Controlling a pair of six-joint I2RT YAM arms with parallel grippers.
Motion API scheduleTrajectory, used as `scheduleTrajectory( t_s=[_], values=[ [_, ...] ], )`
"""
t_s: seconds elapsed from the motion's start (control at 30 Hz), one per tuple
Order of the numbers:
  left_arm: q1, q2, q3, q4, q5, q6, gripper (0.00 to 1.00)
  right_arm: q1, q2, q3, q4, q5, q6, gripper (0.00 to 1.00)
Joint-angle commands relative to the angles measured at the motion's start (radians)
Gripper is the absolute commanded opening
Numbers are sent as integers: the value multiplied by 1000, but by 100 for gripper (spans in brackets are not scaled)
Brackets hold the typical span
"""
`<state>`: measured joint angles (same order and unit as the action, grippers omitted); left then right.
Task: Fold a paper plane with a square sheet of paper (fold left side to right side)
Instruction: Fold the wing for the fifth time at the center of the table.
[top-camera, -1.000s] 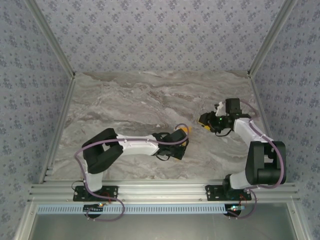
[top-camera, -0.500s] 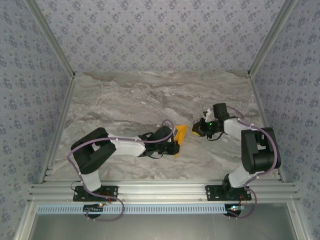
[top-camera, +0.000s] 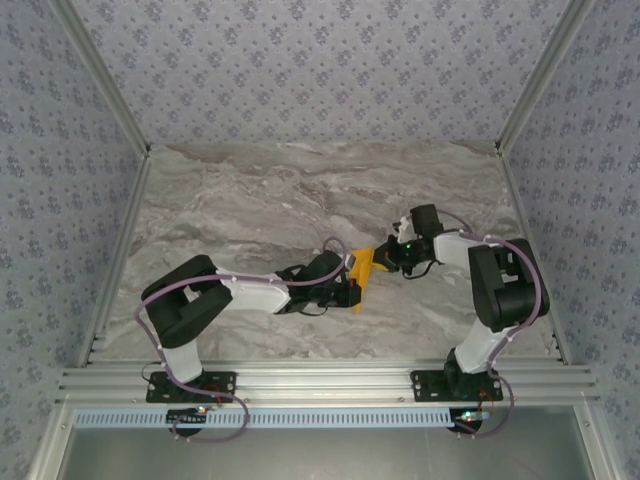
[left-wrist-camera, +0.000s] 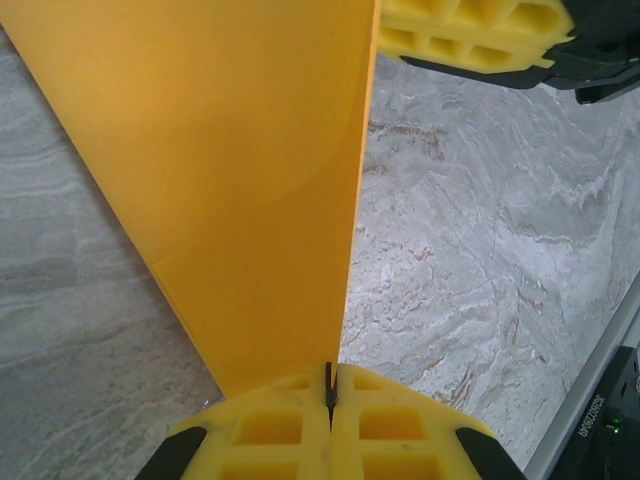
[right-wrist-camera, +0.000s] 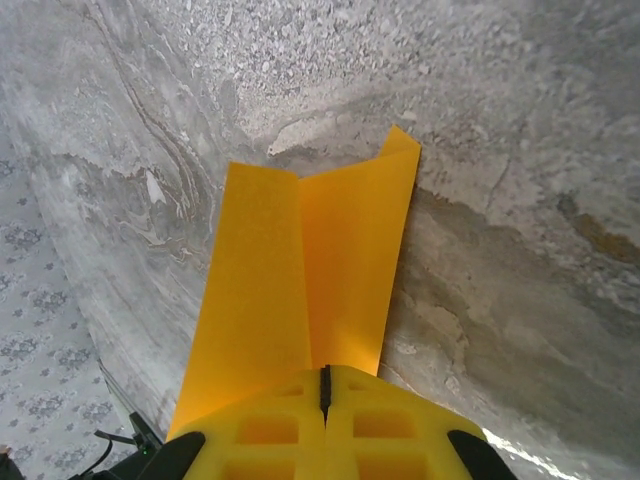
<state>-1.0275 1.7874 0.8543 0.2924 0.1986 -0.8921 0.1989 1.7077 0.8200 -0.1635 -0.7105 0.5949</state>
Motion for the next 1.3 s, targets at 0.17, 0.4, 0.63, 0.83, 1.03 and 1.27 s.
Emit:
scheduleTrajectory(
  t_s=[0.17, 0.4, 0.63, 0.83, 1.03, 1.27],
  values=[
    [13, -3, -10, 44, 31, -26, 4, 12, 51, 34, -7, 24, 5, 0],
    [41, 32, -59, 173, 78, -94, 3, 14, 78, 45, -44, 47, -25, 0],
    [59, 92, -74, 284, 152, -139, 3, 14, 95, 49, -54, 51, -39, 0],
    [72, 109, -104, 353, 159, -169, 3, 14, 90, 53, -75, 53, -64, 0],
    [83, 107, -125, 391, 171, -186, 3, 14, 95, 60, -98, 63, -85, 0],
    [89, 110, -137, 405, 174, -191, 3, 14, 95, 62, -114, 73, -104, 0]
  ],
)
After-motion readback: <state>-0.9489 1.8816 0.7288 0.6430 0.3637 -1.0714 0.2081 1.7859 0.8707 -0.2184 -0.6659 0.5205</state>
